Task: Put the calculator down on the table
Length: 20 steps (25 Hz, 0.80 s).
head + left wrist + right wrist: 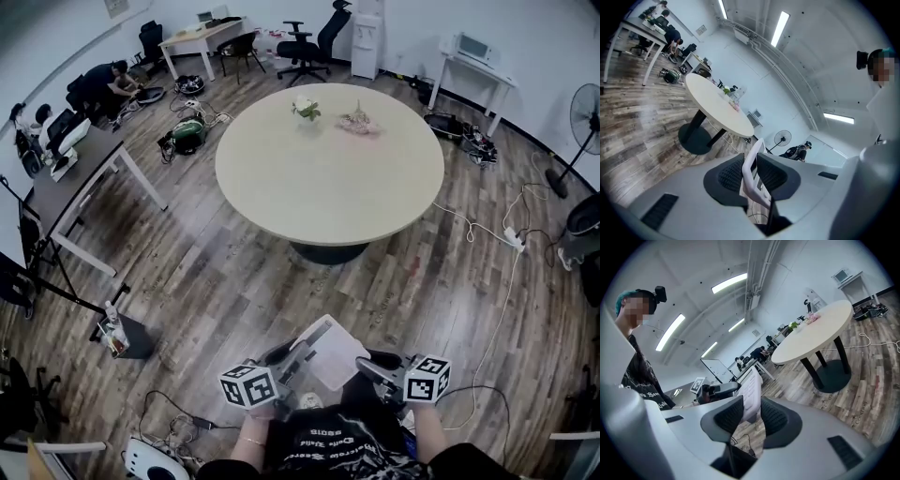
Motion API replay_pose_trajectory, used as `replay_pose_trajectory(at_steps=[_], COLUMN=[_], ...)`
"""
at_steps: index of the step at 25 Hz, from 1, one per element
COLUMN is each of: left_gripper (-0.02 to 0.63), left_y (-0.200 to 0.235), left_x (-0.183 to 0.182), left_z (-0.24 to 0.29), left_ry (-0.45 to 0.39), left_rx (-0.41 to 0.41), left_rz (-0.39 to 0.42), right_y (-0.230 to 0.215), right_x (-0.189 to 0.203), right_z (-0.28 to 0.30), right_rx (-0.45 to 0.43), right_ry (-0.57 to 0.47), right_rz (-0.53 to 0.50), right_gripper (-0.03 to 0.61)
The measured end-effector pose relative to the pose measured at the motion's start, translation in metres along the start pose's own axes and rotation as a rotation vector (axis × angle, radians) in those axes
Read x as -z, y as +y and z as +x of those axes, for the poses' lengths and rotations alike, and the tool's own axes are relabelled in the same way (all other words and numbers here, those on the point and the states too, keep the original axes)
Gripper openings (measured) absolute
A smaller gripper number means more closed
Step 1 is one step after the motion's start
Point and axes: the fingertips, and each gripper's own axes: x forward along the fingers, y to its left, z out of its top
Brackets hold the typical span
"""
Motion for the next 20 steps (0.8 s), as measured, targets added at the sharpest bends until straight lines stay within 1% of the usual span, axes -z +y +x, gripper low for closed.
replay_pose_trajectory(at_steps=[4,8,12,16,20], left_gripper=[0.098,0.098,0.098,0.098,0.098], left_y=[0.010,0.014,0.016,0.016,0.013], left_x=[-0.035,-0.068,-0.096,-0.116,-0.122], left_z=[0.034,0.068,0.103,0.138,0.170], left_ry=[-0.044,-0.095,-0.141,-0.175,-0.197], left_rx=[-0.043,-0.079,-0.119,-0.146,-0.144], left_rz=[-0.029,-0.055,-0.075,-0.096,-0.120], right_y=[-0.033,-0.065,-0.095,-0.124,-0.149], right_x=[-0.045,-0.093,-0.135,-0.170,-0.193], right_z=[0.017,0.029,0.037,0.038,0.029], right_rx=[-0.042,-0.086,-0.124,-0.149,-0.150], right_ry=[0.054,0.107,0.149,0.183,0.199], right_rz=[-0.010,-0.044,-0.064,-0.085,-0.104], right_gripper=[0.123,0.124,0.126,0.126,0.126])
